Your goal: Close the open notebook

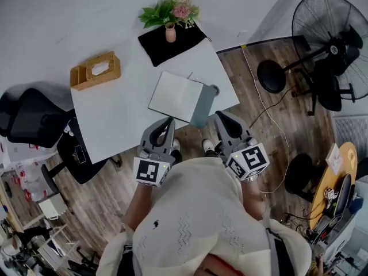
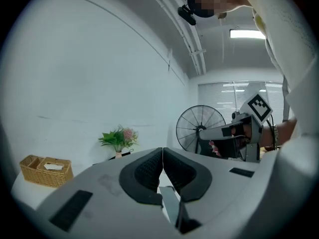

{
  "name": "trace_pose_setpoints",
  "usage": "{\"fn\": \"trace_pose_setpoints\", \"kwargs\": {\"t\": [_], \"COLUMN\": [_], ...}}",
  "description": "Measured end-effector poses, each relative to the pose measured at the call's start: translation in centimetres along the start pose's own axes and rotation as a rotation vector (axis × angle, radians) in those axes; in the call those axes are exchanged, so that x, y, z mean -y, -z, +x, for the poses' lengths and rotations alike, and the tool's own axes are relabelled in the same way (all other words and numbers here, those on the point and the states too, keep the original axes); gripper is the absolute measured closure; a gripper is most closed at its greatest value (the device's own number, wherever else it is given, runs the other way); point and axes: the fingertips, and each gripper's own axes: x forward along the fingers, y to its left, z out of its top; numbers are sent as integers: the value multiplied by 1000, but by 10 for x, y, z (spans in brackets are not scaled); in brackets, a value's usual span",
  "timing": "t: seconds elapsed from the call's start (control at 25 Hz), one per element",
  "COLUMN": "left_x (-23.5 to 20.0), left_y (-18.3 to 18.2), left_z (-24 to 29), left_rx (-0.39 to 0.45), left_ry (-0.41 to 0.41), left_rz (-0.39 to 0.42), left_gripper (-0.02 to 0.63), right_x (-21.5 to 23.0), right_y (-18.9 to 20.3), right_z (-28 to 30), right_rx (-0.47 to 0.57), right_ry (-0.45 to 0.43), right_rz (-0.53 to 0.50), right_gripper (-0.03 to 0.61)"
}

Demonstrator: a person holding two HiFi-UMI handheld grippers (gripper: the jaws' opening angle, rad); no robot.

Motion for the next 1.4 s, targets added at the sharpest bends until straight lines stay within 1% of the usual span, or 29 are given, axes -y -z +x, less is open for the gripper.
{"fn": "trace_pose_setpoints", "kwargs": {"t": [0.24,0.44,0.6,0.76,1.04,1.28,1.4], "left_x": [13,26,35,49,67,88,99], "left_y": [22,41,60,83,124,164,181], "left_z": [13,25,33,41,57,62,61], "left_rx": [-63,-113,-138,-189,-282,-392,-432], "left_ry": [113,181,234,291,369,460,495], "left_rz": [18,23,52,66,106,186,200], "left_gripper": [601,601,601,601,600,598,598], "right_x": [3,10,14,16,21,22,24], "right_y": [13,21,28,36,42,50,56], "right_z": [-18,-35,-47,-57,-68,-77,-82], "right_rx": [-14,-18,-26,-43,-66,-82,-93], "right_ry": [100,176,223,270,319,348,360], "right_rz": [27,51,60,58,62,86,100], "right_gripper": [577,577,577,577,577,577,577]}}
